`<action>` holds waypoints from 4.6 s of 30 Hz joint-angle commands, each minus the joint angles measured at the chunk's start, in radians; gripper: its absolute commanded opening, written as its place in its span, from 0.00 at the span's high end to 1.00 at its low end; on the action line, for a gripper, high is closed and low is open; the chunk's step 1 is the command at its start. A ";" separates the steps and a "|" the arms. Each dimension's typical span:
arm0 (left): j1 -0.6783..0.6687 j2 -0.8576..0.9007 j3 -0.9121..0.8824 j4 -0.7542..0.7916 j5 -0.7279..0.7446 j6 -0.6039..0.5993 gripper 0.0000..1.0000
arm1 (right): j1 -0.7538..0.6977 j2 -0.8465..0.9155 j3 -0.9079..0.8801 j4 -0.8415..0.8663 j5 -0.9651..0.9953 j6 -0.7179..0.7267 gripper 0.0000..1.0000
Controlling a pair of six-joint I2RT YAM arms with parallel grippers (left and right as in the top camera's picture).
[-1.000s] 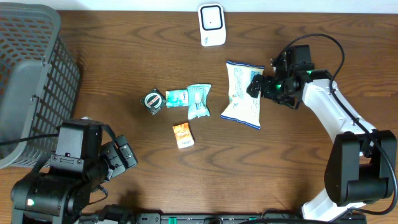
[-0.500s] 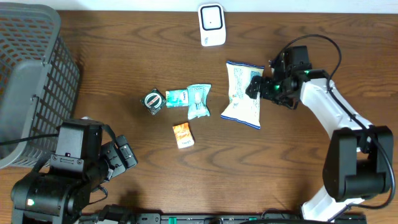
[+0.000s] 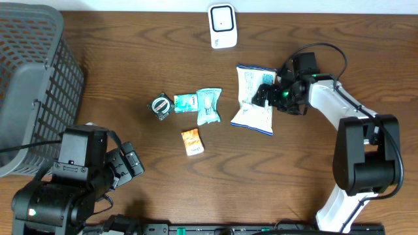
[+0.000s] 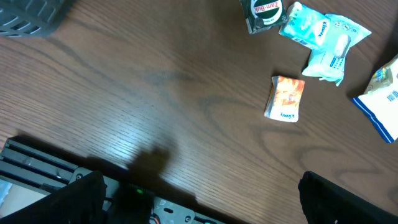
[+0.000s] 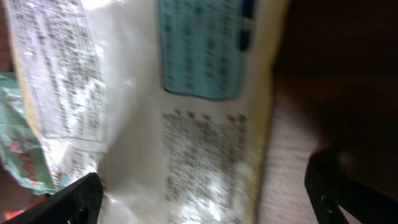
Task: Scan the item barcode
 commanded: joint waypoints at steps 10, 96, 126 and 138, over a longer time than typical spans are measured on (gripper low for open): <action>-0.001 -0.001 -0.001 -0.002 -0.005 -0.005 0.02 | 0.007 0.175 0.003 0.022 -0.127 -0.025 0.42; -0.001 -0.001 -0.001 -0.002 -0.005 -0.005 0.03 | 0.024 -0.046 -0.013 0.089 -0.381 -0.103 0.99; -0.001 -0.001 -0.001 -0.002 -0.005 -0.005 0.02 | 0.109 -0.401 -0.013 0.401 -0.411 0.075 0.99; -0.001 -0.001 -0.001 -0.002 -0.005 -0.005 0.02 | 0.124 -0.401 -0.013 0.423 -0.407 0.097 0.99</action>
